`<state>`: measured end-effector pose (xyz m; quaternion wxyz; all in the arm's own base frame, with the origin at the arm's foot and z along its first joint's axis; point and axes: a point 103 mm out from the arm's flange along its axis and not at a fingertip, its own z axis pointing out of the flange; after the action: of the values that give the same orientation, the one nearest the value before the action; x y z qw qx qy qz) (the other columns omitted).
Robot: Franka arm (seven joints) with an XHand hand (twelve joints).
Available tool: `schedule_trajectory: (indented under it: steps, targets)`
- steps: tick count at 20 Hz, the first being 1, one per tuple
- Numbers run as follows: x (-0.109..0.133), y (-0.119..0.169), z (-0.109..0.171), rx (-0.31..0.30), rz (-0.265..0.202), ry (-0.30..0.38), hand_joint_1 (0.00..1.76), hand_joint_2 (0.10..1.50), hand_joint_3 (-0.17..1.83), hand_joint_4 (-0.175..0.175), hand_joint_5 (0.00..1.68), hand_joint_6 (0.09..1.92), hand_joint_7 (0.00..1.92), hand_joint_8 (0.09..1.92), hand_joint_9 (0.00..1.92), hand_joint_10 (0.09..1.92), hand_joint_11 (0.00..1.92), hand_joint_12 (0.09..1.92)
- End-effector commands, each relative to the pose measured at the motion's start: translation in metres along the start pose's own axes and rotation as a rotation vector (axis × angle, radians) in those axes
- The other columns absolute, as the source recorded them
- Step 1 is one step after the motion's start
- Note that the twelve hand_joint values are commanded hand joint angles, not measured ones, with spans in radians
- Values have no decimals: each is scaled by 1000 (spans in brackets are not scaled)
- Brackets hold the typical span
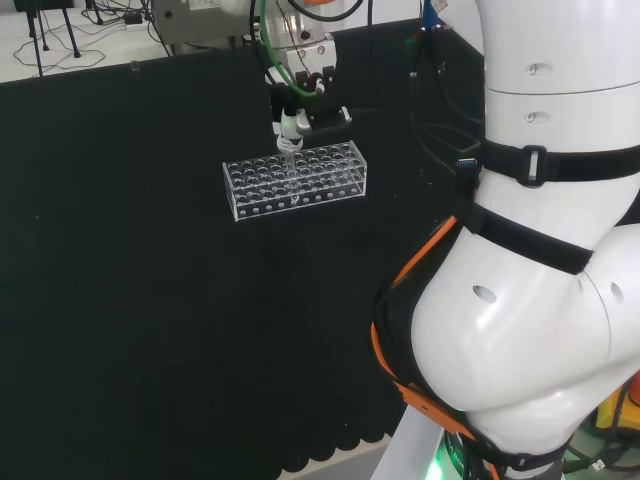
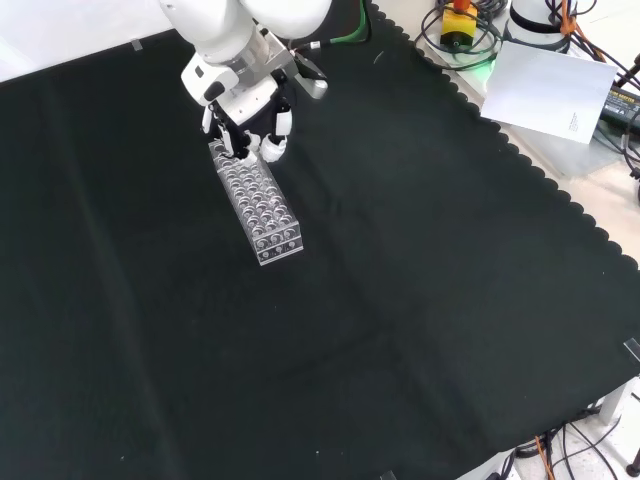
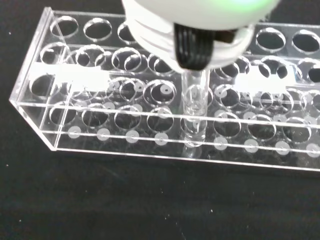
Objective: Pick up the test tube.
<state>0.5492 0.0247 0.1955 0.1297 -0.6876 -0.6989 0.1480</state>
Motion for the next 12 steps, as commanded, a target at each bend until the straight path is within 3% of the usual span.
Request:
schedule_trajectory:
  steps: [1,12]
  targets:
    - [-1,-1,-6,-10,-4,0,1431,622,615,-175,1357,453,1444,605,1470,87,749,1194]
    - [-8,-21,-16,-36,10,16,1433,603,644,-175,1367,448,1454,596,1484,87,745,1195]
